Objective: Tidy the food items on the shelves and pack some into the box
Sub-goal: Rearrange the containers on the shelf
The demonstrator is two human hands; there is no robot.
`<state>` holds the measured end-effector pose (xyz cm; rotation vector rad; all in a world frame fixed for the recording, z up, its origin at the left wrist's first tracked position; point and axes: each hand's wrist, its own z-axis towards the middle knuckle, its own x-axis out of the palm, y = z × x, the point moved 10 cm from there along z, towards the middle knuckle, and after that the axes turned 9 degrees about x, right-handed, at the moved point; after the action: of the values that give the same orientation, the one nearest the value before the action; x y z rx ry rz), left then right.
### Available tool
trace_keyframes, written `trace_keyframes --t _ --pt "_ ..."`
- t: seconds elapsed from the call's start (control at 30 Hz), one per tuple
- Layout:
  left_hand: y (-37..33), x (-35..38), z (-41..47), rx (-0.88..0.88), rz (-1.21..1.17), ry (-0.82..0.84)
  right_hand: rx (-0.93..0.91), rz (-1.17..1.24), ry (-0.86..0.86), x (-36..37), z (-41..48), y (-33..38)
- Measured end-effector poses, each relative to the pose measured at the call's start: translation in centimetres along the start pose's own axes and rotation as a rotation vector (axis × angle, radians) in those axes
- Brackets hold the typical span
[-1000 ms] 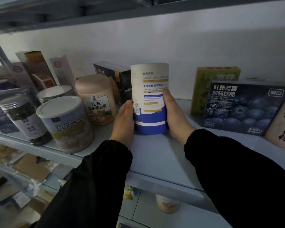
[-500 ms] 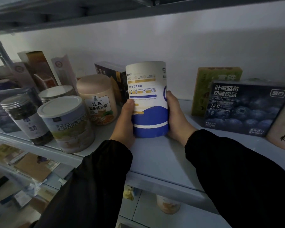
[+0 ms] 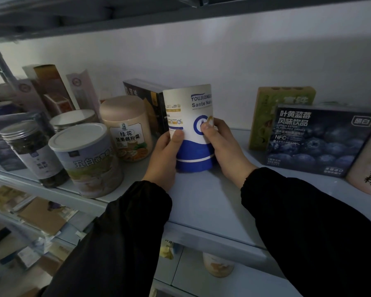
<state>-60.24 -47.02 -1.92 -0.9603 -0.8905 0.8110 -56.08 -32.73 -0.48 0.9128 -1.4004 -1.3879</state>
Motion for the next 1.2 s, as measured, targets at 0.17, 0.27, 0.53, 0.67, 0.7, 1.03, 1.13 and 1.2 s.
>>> trace_keyframes --t 0.17,0.27,0.53,0.67,0.7,1.03,1.13,1.2 --pt "-0.1 -0.3 -0.2 -0.006 0.036 -0.030 -0.002 -0.019 -0.022 -0.4 -0.1 -0.1" --pt "-0.2 -0.3 -0.2 0.000 0.033 -0.036 -0.013 -0.040 -0.025 -0.3 -0.3 0.1" --pt "-0.3 -0.6 0.3 0.068 0.114 -0.049 -0.152 -0.265 -0.113 -1.2 -0.9 1.9" --pt "-0.2 0.3 0.5 0.137 0.287 0.040 -0.273 -0.461 -0.242 -1.7 -1.3 3.7" --pt "-0.1 0.9 0.4 0.147 0.333 0.087 -0.301 -0.499 -0.269 -2.0 -1.6 4.3" --pt "0.1 3.5 -0.5 0.214 1.038 0.251 -0.654 -1.219 -0.461 -1.3 -4.3 9.7" --pt "0.1 3.7 -0.7 0.179 1.200 0.292 -0.684 -1.307 -0.514 -1.7 -3.6 10.1" --pt "0.7 3.8 -0.9 0.106 1.375 0.362 -0.632 -1.354 -0.526 -1.8 -2.7 9.9"
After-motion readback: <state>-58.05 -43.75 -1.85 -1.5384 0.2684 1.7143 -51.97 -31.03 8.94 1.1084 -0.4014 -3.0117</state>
